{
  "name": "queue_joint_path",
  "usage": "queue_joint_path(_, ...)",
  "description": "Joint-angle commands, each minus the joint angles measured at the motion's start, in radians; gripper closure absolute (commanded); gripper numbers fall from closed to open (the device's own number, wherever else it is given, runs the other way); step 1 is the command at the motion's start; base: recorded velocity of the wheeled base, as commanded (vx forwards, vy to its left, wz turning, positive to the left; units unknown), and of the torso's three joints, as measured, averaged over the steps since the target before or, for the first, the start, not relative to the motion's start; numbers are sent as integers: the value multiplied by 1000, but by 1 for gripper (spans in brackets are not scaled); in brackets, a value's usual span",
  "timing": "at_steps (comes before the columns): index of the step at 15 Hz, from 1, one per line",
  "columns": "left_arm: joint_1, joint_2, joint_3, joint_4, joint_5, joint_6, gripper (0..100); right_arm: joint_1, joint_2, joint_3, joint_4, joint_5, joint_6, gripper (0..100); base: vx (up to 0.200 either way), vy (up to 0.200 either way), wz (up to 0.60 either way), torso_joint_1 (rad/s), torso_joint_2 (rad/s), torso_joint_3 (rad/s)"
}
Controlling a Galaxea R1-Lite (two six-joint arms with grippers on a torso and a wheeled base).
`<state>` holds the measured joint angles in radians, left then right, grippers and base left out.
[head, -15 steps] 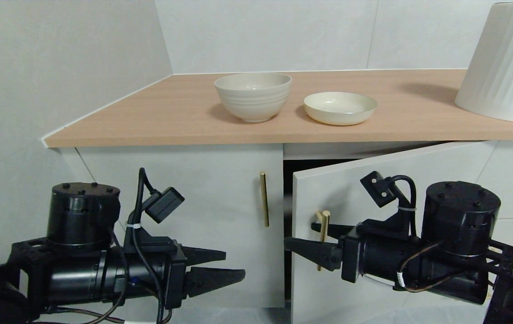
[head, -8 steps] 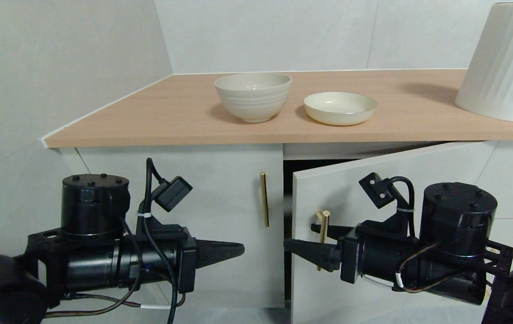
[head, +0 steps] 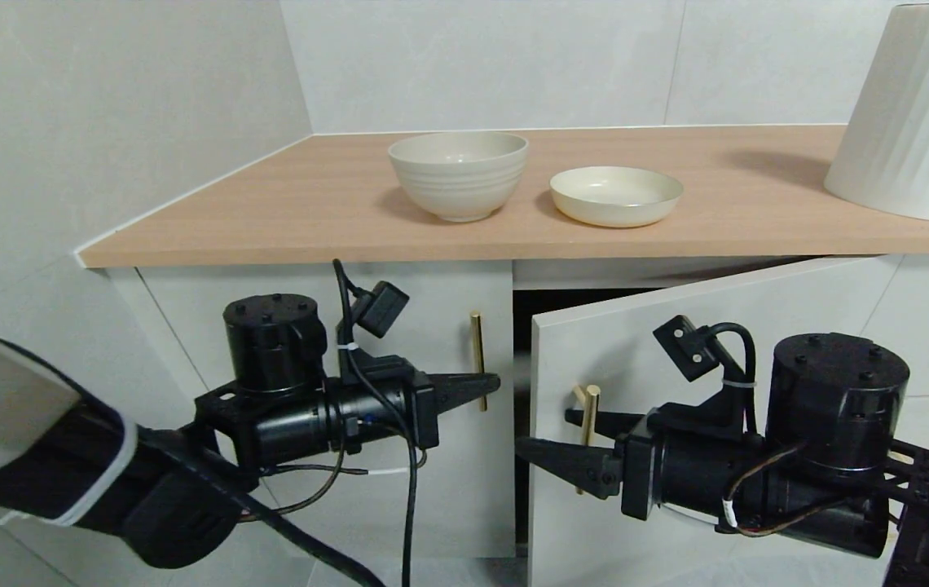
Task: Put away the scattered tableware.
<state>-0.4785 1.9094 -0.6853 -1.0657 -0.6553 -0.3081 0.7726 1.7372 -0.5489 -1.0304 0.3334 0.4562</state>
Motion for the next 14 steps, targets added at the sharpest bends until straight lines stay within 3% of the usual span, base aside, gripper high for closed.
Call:
queue_joint_path(1,-9,185,-17,-163,52,4,100,7,-5,4,-2,3,-2,0,0,0,0,0,0,0)
queue_joint_path(3,-45,243,-23,-290,92,6,100,13,-4,9,-2,1,-2,0,0,0,0,0,0,0)
queue_joint_path(5,-74,238,-30,-298,123,9,100,13,-10,23,-2,-1,-5,0,0,0,0,0,0,0)
queue_joint_path(9,-101,250,-106,-278,125,21,100,8,-44,35,3,-1,-17,0,0,0,0,0,0,0)
queue_joint_path(14,-158,260,-112,-270,123,20,100,2,-39,60,7,-16,-86,0,0,0,0,0,0,0)
